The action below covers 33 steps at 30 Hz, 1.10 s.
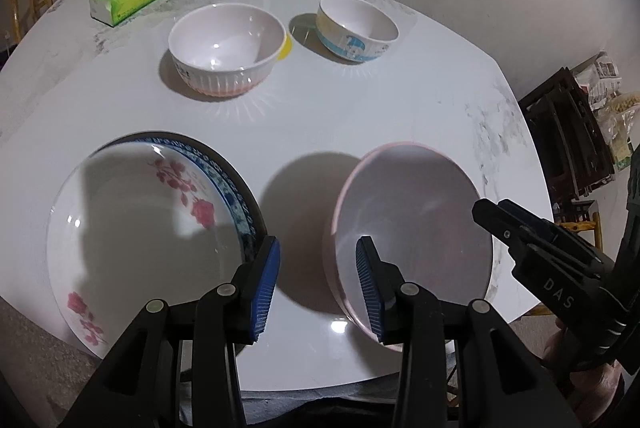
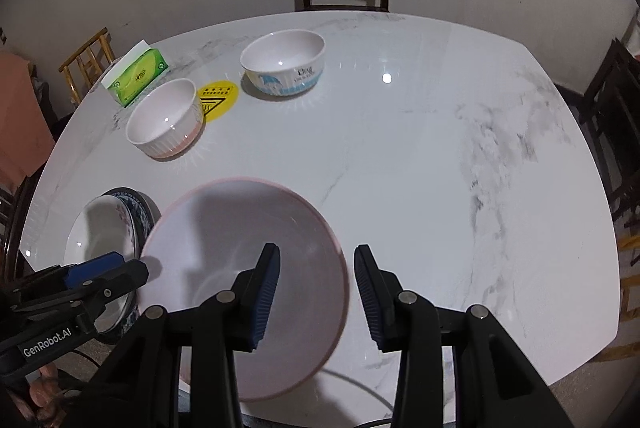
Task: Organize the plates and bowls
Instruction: 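Lower the pink bowl onto the table and open both tools, then move both tools to the white ribbed bowl rim and close them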
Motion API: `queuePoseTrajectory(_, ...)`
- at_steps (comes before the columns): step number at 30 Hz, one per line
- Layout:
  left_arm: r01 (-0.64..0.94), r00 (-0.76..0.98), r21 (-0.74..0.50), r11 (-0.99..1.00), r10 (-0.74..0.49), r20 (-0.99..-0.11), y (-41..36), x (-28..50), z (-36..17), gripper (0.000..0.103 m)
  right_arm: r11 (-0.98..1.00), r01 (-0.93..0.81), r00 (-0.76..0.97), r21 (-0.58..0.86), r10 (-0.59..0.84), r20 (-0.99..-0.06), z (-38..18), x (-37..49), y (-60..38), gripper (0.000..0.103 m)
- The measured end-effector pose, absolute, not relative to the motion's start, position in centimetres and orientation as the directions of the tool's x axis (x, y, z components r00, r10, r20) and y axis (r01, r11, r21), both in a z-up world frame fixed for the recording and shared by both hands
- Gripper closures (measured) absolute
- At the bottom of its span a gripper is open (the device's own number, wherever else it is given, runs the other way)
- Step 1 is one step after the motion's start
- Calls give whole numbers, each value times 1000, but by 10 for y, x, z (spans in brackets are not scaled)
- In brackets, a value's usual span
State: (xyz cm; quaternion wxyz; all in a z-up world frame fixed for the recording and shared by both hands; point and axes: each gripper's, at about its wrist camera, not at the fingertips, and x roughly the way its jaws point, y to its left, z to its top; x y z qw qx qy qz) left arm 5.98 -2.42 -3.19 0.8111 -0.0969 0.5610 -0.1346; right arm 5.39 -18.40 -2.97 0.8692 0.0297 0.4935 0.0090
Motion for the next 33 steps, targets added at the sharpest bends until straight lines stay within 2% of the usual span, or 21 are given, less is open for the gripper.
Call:
queuePoseTrajectory(13, 39, 405, -277, 960, -268, -874, 15, 78, -14, 65, 994, -84, 505, 75, 107, -856, -17, 82, -150, 64)
queuePoseTrajectory(22, -63, 449, -260, 964, -205, -870, 57, 103, -13, 64, 974, -149, 483, 172, 223, -847, -8, 111, -126, 64)
queuePoseTrajectory(33, -139, 440, -302, 943, -215, -872, 78, 146, -24, 64, 951, -154, 441, 269, 310, -842, -19, 152, -107, 64)
